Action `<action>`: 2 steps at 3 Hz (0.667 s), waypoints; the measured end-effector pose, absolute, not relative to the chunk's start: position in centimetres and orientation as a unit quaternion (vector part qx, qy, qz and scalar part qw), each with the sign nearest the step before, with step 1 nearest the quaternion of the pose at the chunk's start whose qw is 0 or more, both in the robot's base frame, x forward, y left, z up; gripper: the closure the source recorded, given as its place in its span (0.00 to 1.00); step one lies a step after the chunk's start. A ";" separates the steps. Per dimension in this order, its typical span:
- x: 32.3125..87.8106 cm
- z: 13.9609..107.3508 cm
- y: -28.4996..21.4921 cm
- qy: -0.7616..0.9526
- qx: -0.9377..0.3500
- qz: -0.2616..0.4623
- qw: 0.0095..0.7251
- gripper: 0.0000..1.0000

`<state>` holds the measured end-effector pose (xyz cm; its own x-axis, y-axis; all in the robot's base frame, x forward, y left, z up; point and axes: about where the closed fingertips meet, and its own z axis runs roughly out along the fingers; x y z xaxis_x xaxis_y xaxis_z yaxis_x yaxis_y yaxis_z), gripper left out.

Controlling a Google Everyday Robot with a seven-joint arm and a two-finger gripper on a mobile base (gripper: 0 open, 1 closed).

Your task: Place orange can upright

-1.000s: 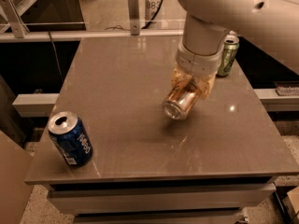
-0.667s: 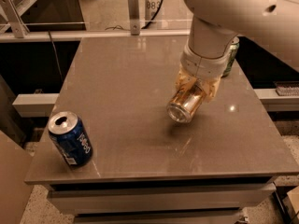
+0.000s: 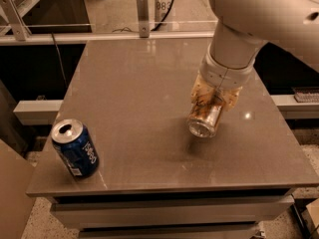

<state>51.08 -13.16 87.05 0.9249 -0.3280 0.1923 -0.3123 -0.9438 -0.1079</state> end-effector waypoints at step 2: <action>51.4 87.1 -13.1 0.153 -0.981 -0.114 0.023 1.00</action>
Offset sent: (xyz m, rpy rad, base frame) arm 0.0087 0.0009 0.0020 -0.0863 -0.0361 0.0418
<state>51.39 -13.13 87.11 0.9272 -0.3051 0.2174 -0.2946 -0.9523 -0.0797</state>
